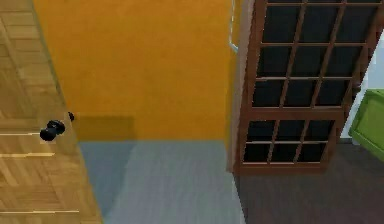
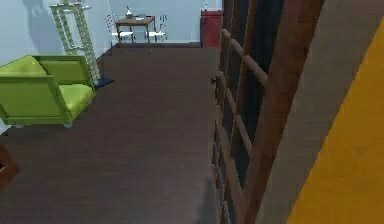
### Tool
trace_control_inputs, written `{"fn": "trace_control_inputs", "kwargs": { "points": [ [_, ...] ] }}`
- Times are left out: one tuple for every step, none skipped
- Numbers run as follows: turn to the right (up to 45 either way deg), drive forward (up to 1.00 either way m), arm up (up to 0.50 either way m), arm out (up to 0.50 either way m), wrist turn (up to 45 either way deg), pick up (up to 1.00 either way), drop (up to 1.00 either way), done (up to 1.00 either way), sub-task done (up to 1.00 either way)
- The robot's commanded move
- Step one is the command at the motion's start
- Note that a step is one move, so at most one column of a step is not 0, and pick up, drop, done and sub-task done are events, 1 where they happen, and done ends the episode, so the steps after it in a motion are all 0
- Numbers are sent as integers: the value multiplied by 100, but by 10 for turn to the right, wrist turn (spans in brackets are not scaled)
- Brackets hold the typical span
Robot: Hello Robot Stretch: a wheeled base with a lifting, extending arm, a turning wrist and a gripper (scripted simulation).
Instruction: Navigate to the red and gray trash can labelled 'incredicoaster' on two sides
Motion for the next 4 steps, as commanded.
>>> {"fn": "trace_control_inputs", "kwargs": {
  "points": [
    [-450, 0, 0, 0, 0, 0, 0, 0, 0],
    [-180, 0, 0, 0, 0, 0, 0, 0, 0],
    [0, 5, 0, 0, 0, 0, 0, 0, 0],
    [450, 0, 0, 0, 0, 0, 0, 0, 0]
  ]
}}
